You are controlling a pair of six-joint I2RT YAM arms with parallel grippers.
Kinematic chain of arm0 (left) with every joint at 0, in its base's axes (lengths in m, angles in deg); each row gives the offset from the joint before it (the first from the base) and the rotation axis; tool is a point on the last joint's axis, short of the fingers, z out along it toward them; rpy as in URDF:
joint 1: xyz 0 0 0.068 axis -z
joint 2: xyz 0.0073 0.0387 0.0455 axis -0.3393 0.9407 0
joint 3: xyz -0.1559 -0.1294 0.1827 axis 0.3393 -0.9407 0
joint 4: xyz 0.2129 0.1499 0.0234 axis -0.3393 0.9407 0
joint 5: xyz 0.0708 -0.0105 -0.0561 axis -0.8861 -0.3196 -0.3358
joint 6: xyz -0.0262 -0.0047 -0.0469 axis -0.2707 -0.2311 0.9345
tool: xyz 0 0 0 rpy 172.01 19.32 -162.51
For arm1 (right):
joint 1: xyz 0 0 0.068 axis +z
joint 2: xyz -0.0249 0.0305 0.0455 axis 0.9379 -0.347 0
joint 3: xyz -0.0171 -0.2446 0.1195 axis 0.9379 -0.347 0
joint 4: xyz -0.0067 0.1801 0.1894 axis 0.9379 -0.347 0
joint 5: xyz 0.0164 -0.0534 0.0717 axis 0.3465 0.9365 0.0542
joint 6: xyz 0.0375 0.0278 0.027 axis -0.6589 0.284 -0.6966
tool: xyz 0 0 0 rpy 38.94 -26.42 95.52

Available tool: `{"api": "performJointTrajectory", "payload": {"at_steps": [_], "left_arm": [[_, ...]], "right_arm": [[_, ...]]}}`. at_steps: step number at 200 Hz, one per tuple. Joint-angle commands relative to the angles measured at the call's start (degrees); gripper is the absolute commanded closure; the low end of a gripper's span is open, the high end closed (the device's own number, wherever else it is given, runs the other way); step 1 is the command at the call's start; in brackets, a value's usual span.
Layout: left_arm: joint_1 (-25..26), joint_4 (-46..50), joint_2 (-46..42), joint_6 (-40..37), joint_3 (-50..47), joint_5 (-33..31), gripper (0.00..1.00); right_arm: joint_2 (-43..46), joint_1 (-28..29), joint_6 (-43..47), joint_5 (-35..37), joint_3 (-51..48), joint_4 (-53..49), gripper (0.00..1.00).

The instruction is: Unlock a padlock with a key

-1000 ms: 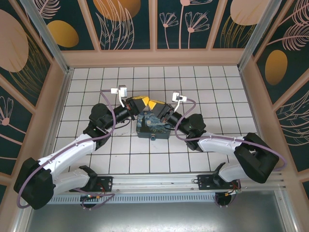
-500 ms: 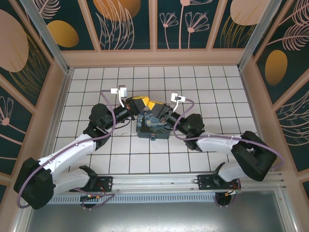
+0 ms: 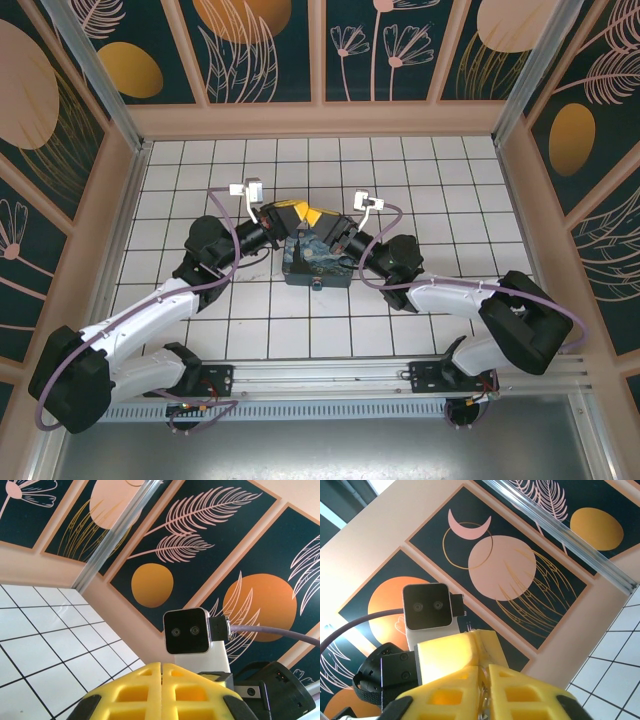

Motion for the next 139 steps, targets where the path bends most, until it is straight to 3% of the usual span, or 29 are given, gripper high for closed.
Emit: {"api": "performJointTrajectory", "payload": {"at_steps": [1, 9, 43, 56, 76, 97, 139], "left_arm": [[0.0, -2.7, 0.1, 0.5, -0.6, 0.5, 1.0], [0.0, -2.7, 0.2, 0.7, -0.6, 0.4, 1.0], [0.0, 0.1, -0.3, 2.1, 0.4, -2.0, 1.0], [0.0, 2.9, -1.5, 2.0, 1.0, -3.8, 0.7], [0.0, 7.8, -4.5, 1.7, 1.5, -7.8, 0.35], [0.0, 14.2, -7.9, 0.9, 1.9, -11.9, 0.04], [0.0, 27.2, -11.7, -1.0, 4.5, -15.2, 0.01]], "right_arm": [[-0.5, -0.2, -0.2, -0.8, 1.9, 4.0, 0.95], [-0.6, -0.1, -0.3, -0.8, 1.8, 4.2, 1.0], [0.2, -0.1, -1.0, 0.2, 0.4, 3.7, 1.0], [1.6, -0.1, -1.3, 1.4, -0.7, 1.4, 1.0], [4.9, -0.1, -1.0, 3.6, -2.9, -3.5, 1.0], [9.0, -0.1, -0.6, 5.6, -4.7, -9.6, 1.0], [17.3, -0.1, 0.2, 7.8, -6.1, -25.4, 1.0]]}}
